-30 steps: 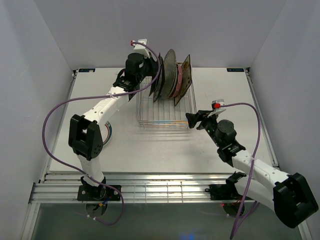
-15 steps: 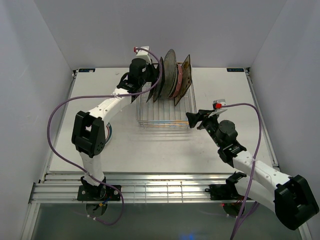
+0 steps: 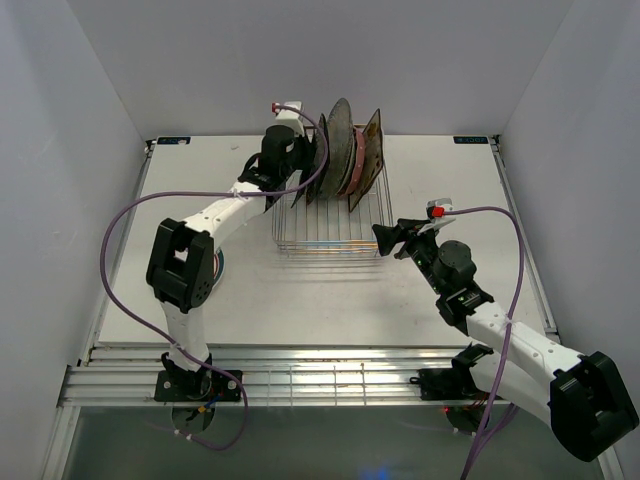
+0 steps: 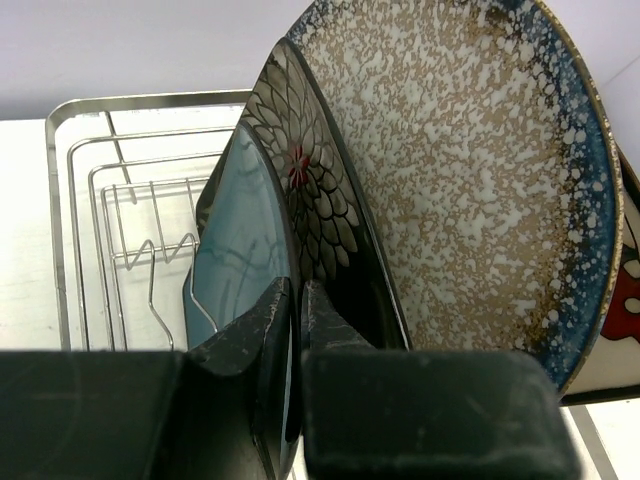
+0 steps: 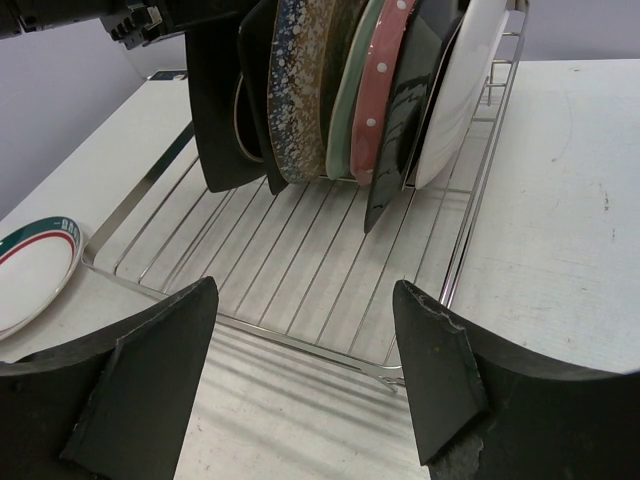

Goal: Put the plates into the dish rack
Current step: Insert the plate into the dish rack.

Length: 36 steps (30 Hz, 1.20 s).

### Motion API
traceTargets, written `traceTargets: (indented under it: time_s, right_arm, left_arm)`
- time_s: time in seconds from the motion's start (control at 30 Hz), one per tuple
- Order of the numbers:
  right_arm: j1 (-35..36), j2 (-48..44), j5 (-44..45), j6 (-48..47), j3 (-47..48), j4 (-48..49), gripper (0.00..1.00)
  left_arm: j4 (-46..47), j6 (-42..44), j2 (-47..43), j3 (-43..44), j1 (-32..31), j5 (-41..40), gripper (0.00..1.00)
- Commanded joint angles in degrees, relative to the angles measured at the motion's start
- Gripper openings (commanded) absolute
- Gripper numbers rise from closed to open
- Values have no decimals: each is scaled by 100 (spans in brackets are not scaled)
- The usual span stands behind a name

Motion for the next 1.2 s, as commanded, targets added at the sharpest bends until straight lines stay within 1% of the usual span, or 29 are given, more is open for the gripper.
traceTargets:
  time_s: [0.0,0.17,0.27,0.3,0.33,0.47,0.53,0.57,0.67,0.77,0.83,0.9,0.93,1.03,1.17]
  right_arm:
    - [-11,-106,80,1,-5,258,76]
    - [-11,-98,71,10,-5,258,76]
    - [-2,-98,71,1,-5,267,77]
    - [-2,-98,62,1,4,258,76]
    - [-11,-89,62,1,4,266,76]
    - [-11,-54,45,10,21,267,77]
    - [-11,-19,36,10,39,275,76]
    - [-11,-10,27,18,39,275,76]
    - [-11,8,18,18,48,275,76]
    - [-11,8,27,10,48,275,76]
    - [-11,8,36,10,57,275,76]
    - [-11,16,44,10,48,275,76]
    - [-11,16,45,10,57,275,76]
    - [-11,34,36,1,65,267,76]
    - [-11,43,27,10,74,275,77]
  left_arm:
    - [624,83,-318,-66,-38,88,0]
    - [633,83,-424,-294,-38,228,0]
    - [641,109,-520,-400,-38,237,2]
    - [641,135,-547,-479,-38,272,4]
    - [641,170,-573,-506,-38,273,11]
    - [641,258,-714,-637,-38,281,24]
    - [641,267,-802,-708,-38,290,29]
    - [641,276,-828,-734,-38,308,34]
    - [641,276,-969,-866,-38,422,39]
    - [641,258,-1092,-1006,-38,457,39]
    - [641,258,-1188,-1068,-38,466,44]
    - [641,258,-1259,-1156,-38,449,45]
    - [641,258,-1302,-1182,-38,440,48]
    - [641,267,-1469,-1279,-38,413,48]
    - [641,267,-1742,-1472,-38,352,52]
